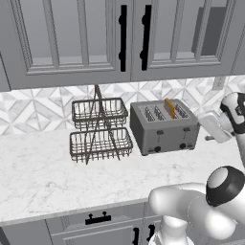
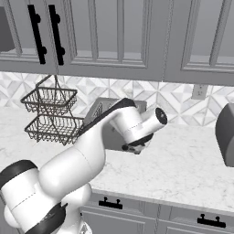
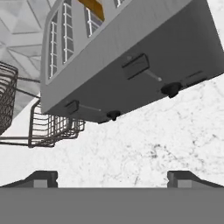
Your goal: Start the toaster. Once the lever pops up, take the bread to the plate on the dining counter.
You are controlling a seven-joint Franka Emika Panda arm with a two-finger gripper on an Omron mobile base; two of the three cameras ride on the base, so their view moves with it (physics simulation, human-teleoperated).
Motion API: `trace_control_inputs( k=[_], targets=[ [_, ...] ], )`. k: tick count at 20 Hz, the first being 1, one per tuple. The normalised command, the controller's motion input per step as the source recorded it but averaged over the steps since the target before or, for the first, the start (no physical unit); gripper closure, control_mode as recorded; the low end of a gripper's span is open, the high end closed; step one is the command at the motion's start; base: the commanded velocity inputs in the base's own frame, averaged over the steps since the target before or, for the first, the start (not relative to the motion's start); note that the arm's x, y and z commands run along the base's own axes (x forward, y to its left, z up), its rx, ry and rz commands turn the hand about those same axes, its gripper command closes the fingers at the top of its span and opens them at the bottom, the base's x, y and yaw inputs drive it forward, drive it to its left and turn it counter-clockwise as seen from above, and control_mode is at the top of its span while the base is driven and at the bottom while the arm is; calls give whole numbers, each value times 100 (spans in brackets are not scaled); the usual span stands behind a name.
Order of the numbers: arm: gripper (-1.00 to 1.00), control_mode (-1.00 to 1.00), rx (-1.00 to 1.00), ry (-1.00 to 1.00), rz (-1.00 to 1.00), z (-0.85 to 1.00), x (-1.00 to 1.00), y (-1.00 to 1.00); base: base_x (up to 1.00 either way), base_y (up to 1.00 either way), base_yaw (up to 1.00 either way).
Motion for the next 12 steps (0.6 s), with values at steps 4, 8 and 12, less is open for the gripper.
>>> trace_control_inputs(
  k=[4, 8, 12],
  targets=[
    [-100, -100, 3, 0, -6, -15, 18, -13, 0, 0, 0],
    [-100, -100, 5, 0, -4, -4, 11, -22, 0, 0, 0],
    [-100, -100, 3, 0, -5, -5, 22, -14, 0, 0, 0]
  ],
)
